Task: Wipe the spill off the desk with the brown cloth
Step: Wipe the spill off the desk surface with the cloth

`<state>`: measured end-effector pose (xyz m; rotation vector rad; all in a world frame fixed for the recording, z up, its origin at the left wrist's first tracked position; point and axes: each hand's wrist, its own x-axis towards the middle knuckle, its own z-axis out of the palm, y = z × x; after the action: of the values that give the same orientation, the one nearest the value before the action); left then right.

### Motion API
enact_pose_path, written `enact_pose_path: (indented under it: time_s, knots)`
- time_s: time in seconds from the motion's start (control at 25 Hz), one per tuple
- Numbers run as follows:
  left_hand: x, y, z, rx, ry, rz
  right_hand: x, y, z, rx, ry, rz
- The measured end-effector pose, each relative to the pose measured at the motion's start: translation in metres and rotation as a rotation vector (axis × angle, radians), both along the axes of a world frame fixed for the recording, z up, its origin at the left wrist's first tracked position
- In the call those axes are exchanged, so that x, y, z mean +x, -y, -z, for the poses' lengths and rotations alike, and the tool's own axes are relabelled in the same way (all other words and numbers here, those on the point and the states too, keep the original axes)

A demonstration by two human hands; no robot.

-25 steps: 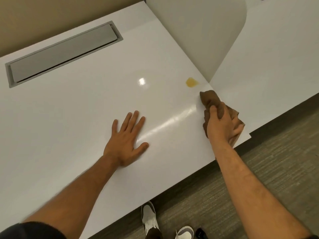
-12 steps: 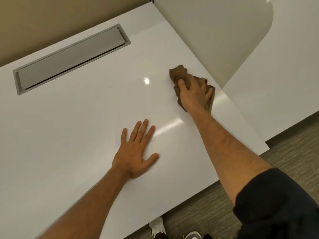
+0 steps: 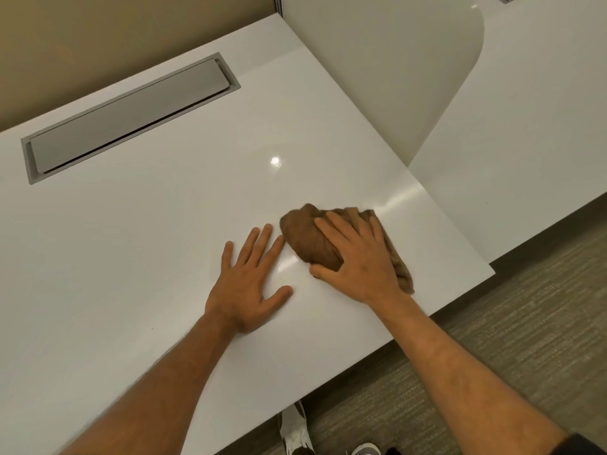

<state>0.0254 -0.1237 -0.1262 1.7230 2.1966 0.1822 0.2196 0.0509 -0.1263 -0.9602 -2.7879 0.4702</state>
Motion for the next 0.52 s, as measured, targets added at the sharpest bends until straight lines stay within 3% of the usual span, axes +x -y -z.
enact_pose_path:
  time_s: [0.16,0.32,0.52]
  knots:
    - [0.0,0.002,0.002,0.018,-0.015,0.003,0.021,-0.029,-0.003,-0.029,0.025,0.265]
    - [0.0,0.001,0.005,0.032,0.007,-0.001,-0.036,-0.068,-0.003,-0.021,0.06,0.542]
    - [-0.004,0.001,0.003,0.073,0.068,-0.026,-0.118,-0.084,-0.002,-0.062,0.083,0.384]
